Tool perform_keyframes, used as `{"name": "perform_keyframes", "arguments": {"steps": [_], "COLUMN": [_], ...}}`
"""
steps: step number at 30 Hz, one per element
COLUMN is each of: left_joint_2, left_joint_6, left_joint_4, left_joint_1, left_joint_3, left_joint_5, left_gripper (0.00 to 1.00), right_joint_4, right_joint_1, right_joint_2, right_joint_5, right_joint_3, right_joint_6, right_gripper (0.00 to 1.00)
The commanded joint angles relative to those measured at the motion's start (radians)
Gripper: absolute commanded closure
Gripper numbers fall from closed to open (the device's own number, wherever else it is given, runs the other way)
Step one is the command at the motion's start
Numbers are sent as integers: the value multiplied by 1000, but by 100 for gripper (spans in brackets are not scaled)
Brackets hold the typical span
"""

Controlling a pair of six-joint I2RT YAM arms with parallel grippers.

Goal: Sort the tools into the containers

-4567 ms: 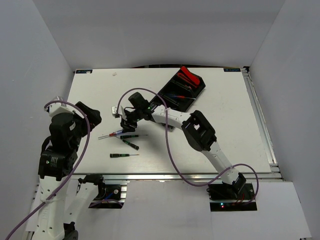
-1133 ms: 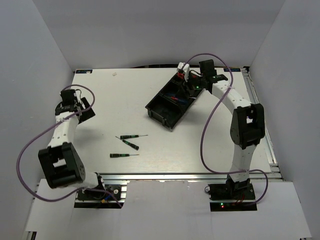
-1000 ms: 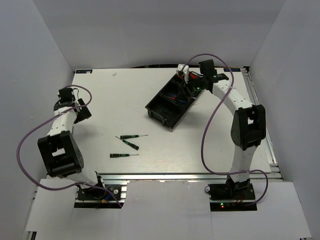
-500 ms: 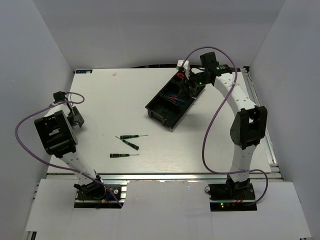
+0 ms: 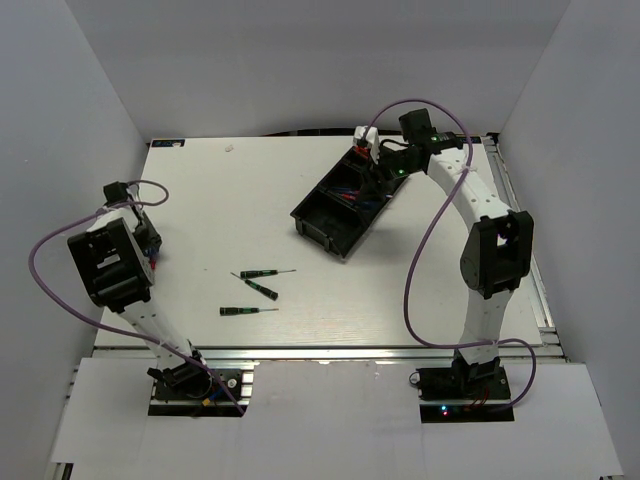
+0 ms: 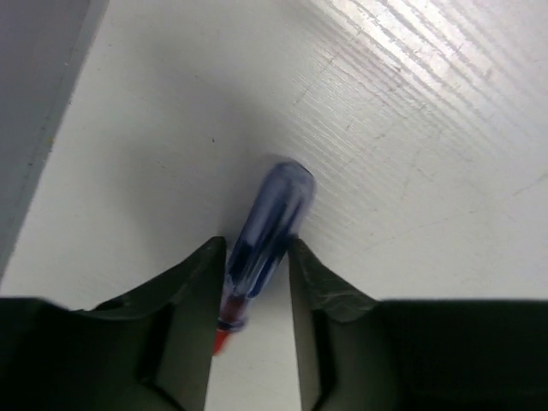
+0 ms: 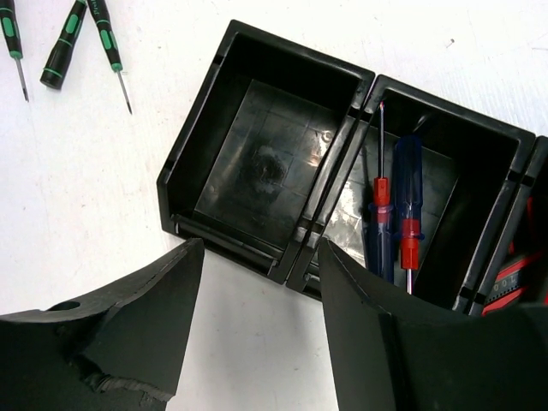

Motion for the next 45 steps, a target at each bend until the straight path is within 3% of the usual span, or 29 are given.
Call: {"name": "perform_keyframes", "arguments": {"steps": [1,5,7,8,12,16,19,22,25,31,36,45], "left_joint_2": [-14,-52,-86,-98,-184,-287,-326,-295,-177,55,231,372], "left_joint_6": [-21,-73,-110,-121,-270,-472,-683,-830,-930,-1026,-1087,-946], "left_joint_4": [-23,-21,-15,-10,42,277,458,616,722,761,662,323], "left_joint_1": [6,5,3,3,-12,-67,-234,-369,-588,-788,-846,-883], "left_joint_3": [-74,-90,-90,-91,-108,-157,-162,-121,-16,287,462,715], "left_joint_5": [95,235,333,370,560,831,888,889,838,772,689,496], "left_gripper": [56,75,94,98,100,100,100,100,100,100,100,100], "right_joint_4": [20,56,75,93,136,176,216,263,320,395,461,503], "right_joint_1": [-6,-18,-28,-31,-55,-86,-107,-133,-167,-225,-241,-255], "right_joint_2": [-35,-44,-51,-55,-78,-105,-137,-173,-209,-259,-323,-377], "right_joint_5": [-18,-24,-25,-27,-39,-47,-47,-39,-25,-45,-58,-79], "right_joint_3": [-7,-25,-30,-31,-39,-65,-105,-151,-182,-243,-344,-441], "right_joint_6": [-2,16,35,42,71,96,107,114,160,213,242,265], "right_gripper": [37,37,38,38,38,38,38,38,38,38,38,38]}}
